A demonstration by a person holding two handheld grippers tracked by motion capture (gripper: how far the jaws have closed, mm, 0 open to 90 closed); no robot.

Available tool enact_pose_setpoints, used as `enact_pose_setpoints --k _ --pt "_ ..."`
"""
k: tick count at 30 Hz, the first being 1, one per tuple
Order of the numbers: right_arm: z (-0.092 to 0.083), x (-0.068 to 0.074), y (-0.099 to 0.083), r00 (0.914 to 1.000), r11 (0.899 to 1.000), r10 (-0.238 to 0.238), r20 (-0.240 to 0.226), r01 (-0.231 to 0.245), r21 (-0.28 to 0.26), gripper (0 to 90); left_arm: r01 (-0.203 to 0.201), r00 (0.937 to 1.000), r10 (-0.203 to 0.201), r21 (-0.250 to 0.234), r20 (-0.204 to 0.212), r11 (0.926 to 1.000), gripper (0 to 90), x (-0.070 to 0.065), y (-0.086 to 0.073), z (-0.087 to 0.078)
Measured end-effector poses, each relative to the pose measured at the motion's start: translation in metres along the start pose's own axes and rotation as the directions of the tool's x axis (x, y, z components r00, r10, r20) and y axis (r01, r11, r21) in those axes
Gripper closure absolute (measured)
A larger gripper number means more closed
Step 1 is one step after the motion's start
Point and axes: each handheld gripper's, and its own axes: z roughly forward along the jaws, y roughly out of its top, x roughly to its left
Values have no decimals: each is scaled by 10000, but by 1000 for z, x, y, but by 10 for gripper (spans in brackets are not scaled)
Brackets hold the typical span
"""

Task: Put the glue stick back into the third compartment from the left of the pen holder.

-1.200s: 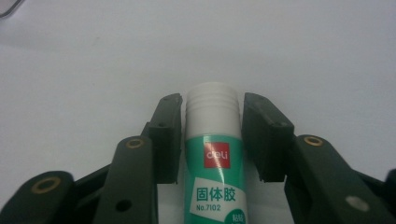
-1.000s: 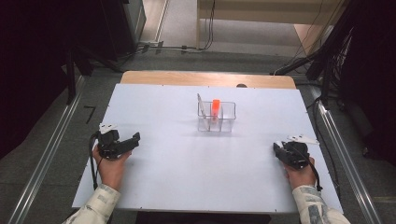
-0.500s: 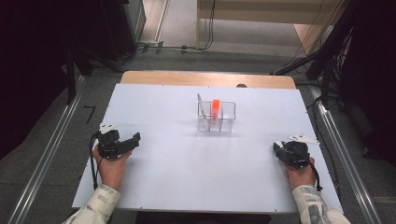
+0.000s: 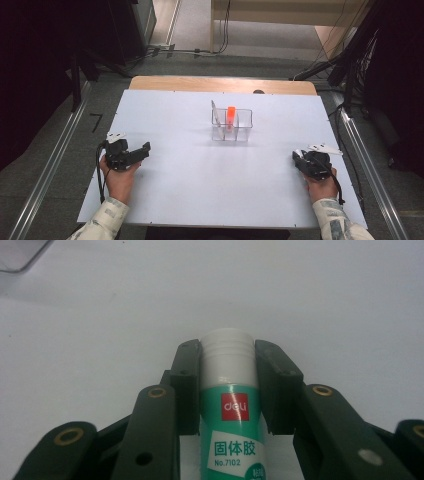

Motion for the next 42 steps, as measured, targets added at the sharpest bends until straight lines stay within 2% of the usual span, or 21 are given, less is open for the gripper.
enact_pose_setpoints --k 7,15,26,33,42 --pt "-4 1 2 9999 9996 53 -91 -56 -274 630 0 10000 0 5 -11 10000 177 0 0 0" --pt "-10 7 4 9991 9982 -12 -418 -13 -592 629 -5 10000 5 25 -12 10000 177 0 0 1" --pt "-16 20 9 9961 9947 -622 -624 567 -860 629 24 10000 -24 -16 -24 10000 177 0 0 0" --pt "-18 22 12 9959 9938 -689 -583 634 -917 630 20 10000 -20 -12 -31 10000 177 0 0 0" --pt "-17 29 20 9927 9917 -878 -823 793 -1007 630 -10 10000 10 26 -27 10000 177 -1 0 0"
